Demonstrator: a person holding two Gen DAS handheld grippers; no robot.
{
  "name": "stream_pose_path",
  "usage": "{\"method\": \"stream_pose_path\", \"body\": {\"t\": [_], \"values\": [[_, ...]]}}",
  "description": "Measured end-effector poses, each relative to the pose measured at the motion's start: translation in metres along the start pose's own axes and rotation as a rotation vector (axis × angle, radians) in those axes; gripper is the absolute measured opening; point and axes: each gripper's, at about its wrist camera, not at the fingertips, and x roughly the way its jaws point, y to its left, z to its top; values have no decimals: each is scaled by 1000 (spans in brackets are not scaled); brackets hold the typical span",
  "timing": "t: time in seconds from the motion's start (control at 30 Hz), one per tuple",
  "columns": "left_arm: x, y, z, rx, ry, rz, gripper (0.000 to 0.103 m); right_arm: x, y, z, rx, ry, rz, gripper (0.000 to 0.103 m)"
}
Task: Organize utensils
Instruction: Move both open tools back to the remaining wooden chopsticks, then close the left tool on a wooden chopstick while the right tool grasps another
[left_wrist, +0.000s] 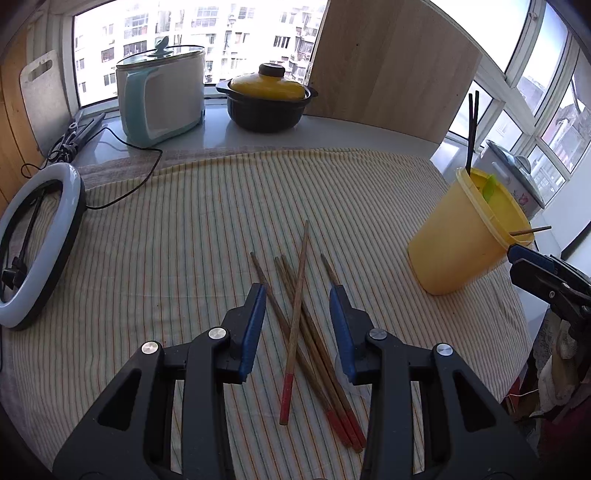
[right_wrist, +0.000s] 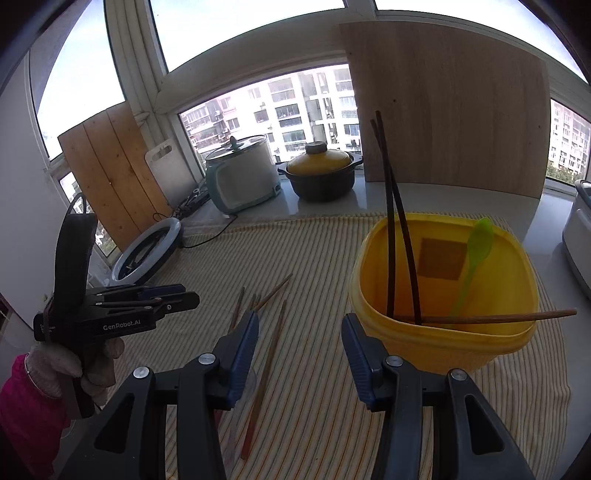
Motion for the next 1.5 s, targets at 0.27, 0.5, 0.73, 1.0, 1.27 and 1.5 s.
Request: {"method": "stream_pose_path", "body": {"t": [0.27, 0.5, 0.73, 1.0, 1.27, 1.5], "values": [[33, -5, -2, 14, 75, -18, 30, 49, 2, -15, 68, 155, 34, 39], [62, -9, 3, 37, 142, 4, 24, 87, 13, -23, 68, 250, 44, 34], [81, -5, 11, 24, 167, 19, 23, 108, 13, -21, 89, 301, 56, 30], [103, -1, 29, 21, 187, 12, 23, 122, 13, -21, 101, 338, 56, 28], [120, -7, 35, 57, 204, 38, 23, 135, 15, -20, 106, 362, 50, 25], [122, 6, 34, 33, 196, 40, 4, 150, 18, -19, 108, 375, 30, 23]]}}
